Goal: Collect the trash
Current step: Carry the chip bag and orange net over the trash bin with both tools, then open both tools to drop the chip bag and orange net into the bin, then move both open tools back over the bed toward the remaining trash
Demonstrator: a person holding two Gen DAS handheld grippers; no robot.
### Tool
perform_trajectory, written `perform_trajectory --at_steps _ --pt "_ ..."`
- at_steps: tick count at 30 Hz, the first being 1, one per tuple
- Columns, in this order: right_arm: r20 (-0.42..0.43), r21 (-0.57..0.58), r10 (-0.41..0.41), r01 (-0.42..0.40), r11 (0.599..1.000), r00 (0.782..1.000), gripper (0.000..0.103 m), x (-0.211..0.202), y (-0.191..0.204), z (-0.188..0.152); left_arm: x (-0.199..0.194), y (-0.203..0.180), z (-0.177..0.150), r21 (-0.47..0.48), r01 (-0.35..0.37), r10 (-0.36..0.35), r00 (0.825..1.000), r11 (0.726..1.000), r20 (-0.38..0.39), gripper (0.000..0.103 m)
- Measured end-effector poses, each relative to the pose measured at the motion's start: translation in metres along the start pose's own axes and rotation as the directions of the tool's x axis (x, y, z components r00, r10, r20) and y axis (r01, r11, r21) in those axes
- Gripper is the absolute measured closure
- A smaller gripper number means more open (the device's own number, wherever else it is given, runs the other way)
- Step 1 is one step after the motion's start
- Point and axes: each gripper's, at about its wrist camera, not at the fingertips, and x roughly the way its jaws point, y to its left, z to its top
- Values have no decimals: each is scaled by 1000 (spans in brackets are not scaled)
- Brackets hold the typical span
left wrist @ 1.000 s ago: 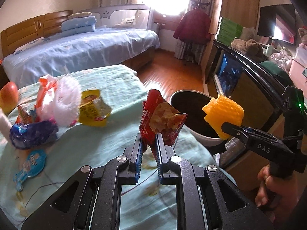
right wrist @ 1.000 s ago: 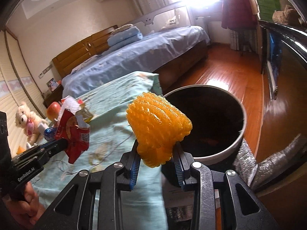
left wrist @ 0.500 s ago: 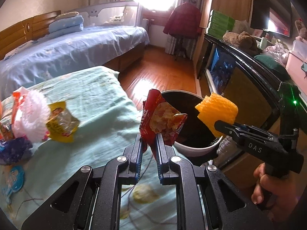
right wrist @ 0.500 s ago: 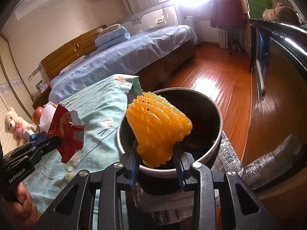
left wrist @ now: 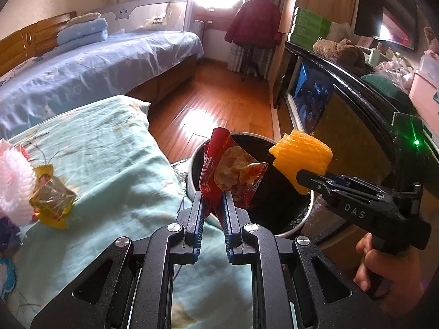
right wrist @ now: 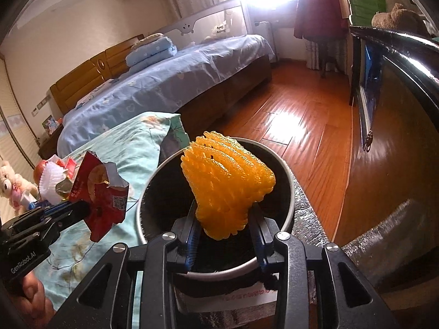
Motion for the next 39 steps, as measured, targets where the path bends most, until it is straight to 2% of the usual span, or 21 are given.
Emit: perform_trajectory --at_steps 9,11,12,13,14,16,17,19,27,29,39 --pt "-18 8 7 -7 1000 1000 66 8 -9 8 12 -8 6 14 3 -3 1000 1000 -10 90" --pt "-18 7 8 -8 1000 1000 64 8 -9 9 12 -7 7 11 2 -2 1000 1000 -8 86" --pt "-17 7 9 -9 1000 1000 64 8 -9 10 12 -6 8 7 4 -4 1000 1000 -8 83" --pt "-16 5 8 -8 1000 1000 64 9 -10 11 13 -6 9 5 4 -4 1000 1000 -9 72" --pt "-17 4 6 -6 1000 1000 60 9 -10 11 13 -6 9 2 0 0 1000 1000 -10 57" --pt "-19 6 1 -1 1000 1000 50 10 -11 12 12 -4 10 -5 -10 10 1000 1000 -3 41" --pt "-21 9 0 0 1000 1000 41 11 -10 11 11 -4 10 -6 -9 9 1000 1000 3 41" --pt "-19 19 -2 2 1000 1000 35 10 -11 11 8 -2 8 -8 -12 12 1000 1000 7 41" --pt "0 32 25 -25 999 1000 21 1 -1 8 -14 22 -11 -67 -39 40 999 997 16 40" --pt "2 29 44 -44 999 999 14 -2 7 6 -20 29 -17 -82 -48 50 999 995 19 39" --pt "10 -14 150 -150 989 989 11 -12 61 -5 -64 74 -54 -167 -124 132 991 978 36 37"
